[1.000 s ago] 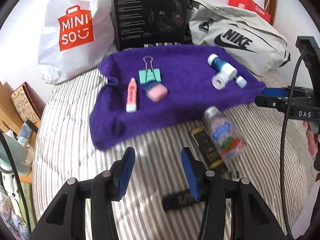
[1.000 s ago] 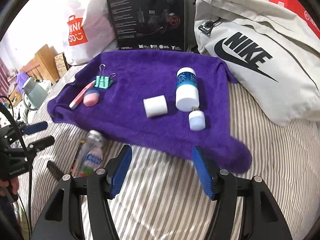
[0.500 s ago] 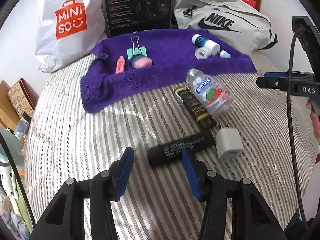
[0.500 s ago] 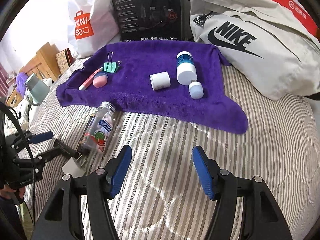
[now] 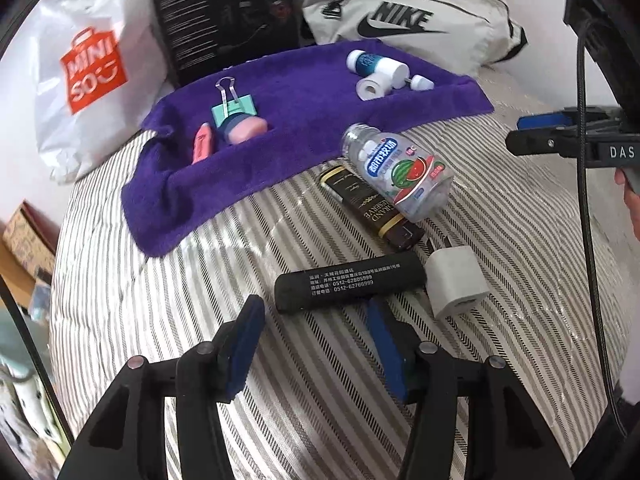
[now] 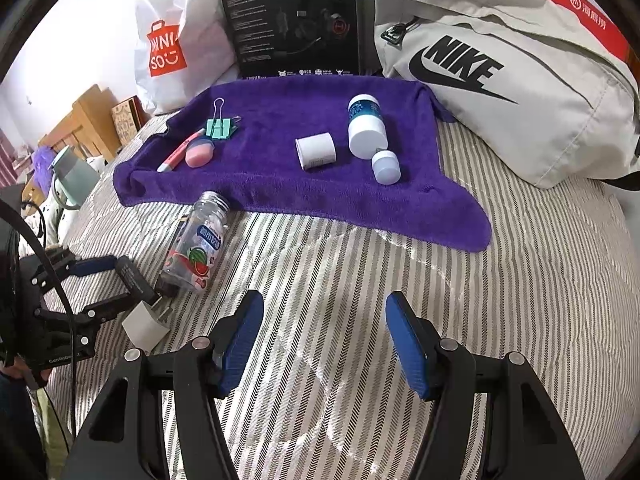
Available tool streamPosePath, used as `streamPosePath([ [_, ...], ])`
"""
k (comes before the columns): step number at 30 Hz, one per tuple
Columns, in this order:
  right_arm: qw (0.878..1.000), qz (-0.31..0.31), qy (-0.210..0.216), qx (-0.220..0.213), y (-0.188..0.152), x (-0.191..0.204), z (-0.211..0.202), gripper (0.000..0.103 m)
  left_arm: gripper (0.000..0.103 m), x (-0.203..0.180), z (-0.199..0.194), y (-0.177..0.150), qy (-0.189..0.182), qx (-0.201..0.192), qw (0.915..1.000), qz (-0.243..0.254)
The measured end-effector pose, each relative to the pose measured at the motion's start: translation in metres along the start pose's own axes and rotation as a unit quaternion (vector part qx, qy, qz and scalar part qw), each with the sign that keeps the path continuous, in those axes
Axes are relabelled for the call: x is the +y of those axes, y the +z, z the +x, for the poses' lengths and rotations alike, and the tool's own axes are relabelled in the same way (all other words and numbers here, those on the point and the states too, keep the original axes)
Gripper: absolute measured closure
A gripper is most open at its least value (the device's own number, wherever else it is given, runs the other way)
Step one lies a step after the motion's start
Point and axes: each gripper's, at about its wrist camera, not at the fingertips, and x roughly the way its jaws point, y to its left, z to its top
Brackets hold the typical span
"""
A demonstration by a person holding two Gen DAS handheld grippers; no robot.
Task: Organize rigid objects
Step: 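Move the left tool back over the bed toward the black Horizon case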
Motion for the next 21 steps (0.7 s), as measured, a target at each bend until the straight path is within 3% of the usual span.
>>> streamPosePath([
  [4, 1.000, 0.001, 0.000, 0.005, -0.001, -0.001, 0.004, 0.040, 0.047, -0.004, 0.001, 0.004, 0.009, 0.001, 0.9998, 0.020],
  [7, 1.000, -0.001, 0.003, 0.007, -0.001, 0.000, 0.006, 0.040, 0.047, -0.002, 0.001, 0.003, 0.006, 0.003, 1.0000, 0.005],
  [12, 1.000, 0.001, 0.014, 0.008, -0.002, 0.000, 0.007, 0.040, 0.047, 0.006, -0.003, -0.006, -0.013, 0.004, 0.9978, -0.065],
  [18, 1.000, -0.002, 0.028, 0.010, -0.005, 0.003, 0.008, 0.040, 0.047, 0.019, -0.007, -0.009, -0.041, -0.008, 0.9848, -0.168],
  [21, 0.999, -0.007, 0.038, 0.012, -0.007, 0.006, 0.010, 0.040, 0.047, 0.023, -0.002, -0.003, -0.037, -0.009, 0.9810, -0.190],
])
